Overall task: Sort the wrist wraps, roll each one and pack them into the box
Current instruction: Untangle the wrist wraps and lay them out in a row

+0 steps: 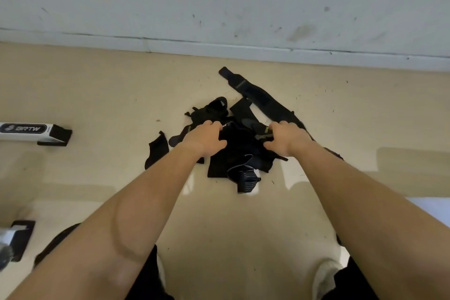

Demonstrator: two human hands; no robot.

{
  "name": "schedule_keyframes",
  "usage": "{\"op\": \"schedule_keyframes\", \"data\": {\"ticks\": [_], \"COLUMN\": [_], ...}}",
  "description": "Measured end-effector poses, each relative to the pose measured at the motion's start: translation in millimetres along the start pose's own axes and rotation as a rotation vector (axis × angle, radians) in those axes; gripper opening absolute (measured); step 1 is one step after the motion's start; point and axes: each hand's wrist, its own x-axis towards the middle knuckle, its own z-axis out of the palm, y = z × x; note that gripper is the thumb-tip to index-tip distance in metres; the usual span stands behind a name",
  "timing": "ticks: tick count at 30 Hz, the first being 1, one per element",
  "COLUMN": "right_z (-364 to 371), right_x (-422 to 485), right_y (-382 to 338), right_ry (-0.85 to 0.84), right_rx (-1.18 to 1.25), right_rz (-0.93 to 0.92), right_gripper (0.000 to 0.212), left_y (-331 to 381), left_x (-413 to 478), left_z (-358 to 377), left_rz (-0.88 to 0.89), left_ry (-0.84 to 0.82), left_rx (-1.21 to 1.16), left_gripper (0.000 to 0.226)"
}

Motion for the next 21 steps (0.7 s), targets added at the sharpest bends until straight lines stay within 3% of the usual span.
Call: {"op": "schedule_keyframes", "data": {"ticks": [6, 13, 18, 21], "right_z": [8.9, 38.1, 78.5, 91.8], "right_x": [-36.9, -51.4, -49.3, -33.2], "right_y": [-28.8, -87.1, -59.8, -27.9], "right_ry": [-0.032, -0.011, -0.040, -0.043], "right_rx": [-0.020, 0.081, 0.048, 0.056], "right_rz": [-0.015, -0.109, -0.071, -0.005], "right_gripper": [0.049, 0.056, 0.053, 0.054], "left_y": [-16.6, -29.8, -2.4, 16.2], "left_x": [-53.4, -75.8, -49.3, -29.3], "left_z": [24.9, 28.3, 46.1, 64.6], "left_rz": [-0.040, -0.075, -0.041, -0.003], "left_ry": [-0.006, -0.018, -0.053, 0.008], "left_rx": [-0.043, -0.051, 0.027, -0.141], "left_gripper": [0.051, 0.030, 0.028, 0.039]}}
